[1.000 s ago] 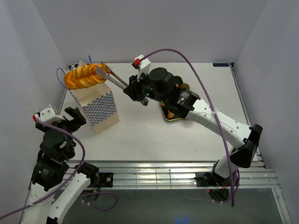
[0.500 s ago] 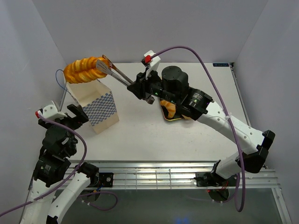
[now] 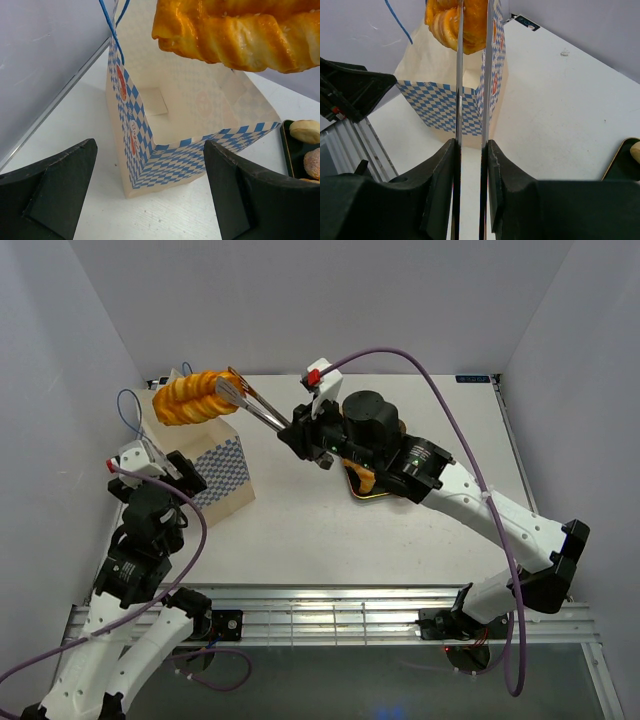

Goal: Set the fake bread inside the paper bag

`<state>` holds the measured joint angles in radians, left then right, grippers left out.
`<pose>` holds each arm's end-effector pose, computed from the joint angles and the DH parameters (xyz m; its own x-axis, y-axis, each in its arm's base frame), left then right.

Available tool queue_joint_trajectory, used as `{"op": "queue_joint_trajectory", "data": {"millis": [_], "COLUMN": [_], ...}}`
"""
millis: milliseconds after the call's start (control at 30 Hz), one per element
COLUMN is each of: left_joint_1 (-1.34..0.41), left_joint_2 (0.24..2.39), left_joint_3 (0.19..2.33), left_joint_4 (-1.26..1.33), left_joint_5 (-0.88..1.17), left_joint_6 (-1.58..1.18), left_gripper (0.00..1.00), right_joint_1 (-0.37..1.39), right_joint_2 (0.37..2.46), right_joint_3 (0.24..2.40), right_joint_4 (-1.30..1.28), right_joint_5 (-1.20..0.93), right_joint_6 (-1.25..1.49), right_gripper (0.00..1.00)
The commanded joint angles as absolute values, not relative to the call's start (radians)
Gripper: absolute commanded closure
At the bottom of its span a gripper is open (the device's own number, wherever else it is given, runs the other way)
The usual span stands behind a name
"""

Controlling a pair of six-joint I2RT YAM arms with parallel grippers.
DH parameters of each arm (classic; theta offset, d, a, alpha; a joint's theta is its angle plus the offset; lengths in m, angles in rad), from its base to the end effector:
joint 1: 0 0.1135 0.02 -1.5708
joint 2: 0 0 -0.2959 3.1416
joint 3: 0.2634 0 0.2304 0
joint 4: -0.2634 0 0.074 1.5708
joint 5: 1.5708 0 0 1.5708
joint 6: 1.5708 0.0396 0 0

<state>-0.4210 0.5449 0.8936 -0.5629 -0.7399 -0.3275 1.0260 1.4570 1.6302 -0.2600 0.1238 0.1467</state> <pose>0.0624 0.0013 0.3773 -0.0874 -0.2212 -0.9713 -0.3459 0.9211 -0.1786 0.1638 0.2609 0.4951 -0.1592 0.0172 -0.9871 -0.7699 0.6237 0.1350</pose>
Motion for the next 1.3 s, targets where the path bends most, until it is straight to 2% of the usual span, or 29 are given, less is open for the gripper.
{"op": "queue_joint_trajectory", "data": {"millis": [0,467,567,667,700,800,1133,1267], "left_joint_1": [-0.423,-0.423,-0.423,-0.423,-0.423,-0.423,-0.423,-0.423], "left_joint_2": [0.557,0.603,0.600,0.589,0.589,0.580,0.568,0.569], "left_joint_3": [0.847,0.767,0.753,0.730,0.723,0.709,0.686,0.750], "left_joint_4": [-0.523,-0.376,-0.358,-0.333,-0.328,-0.319,-0.305,-0.359], "left_joint_5": [-0.730,-0.677,-0.664,-0.647,-0.644,-0.632,-0.606,-0.611], "left_joint_6": [-0.368,-0.321,-0.314,-0.310,-0.310,-0.308,-0.302,-0.319], "left_gripper": [0.02,0.02,0.02,0.02,0.02,0.03,0.03,0.02], "right_joint_1": [1.043,1.138,1.141,1.143,1.143,1.143,1.143,1.141], "right_joint_2": [1.451,1.595,1.611,1.629,1.640,1.657,1.625,1.602], "right_joint_3": [1.643,1.761,1.770,1.792,1.807,1.825,1.801,1.799], "right_joint_4": [-0.146,-0.158,-0.158,-0.164,-0.167,-0.183,-0.169,-0.167], "right_joint_5": [0.184,0.298,0.302,0.295,0.291,0.279,0.272,0.264], "right_joint_6": [0.130,0.104,0.106,0.107,0.109,0.120,0.140,0.150], "right_gripper": [0.92,0.91,0.83,0.70,0.61,0.47,0.44,0.44]}}
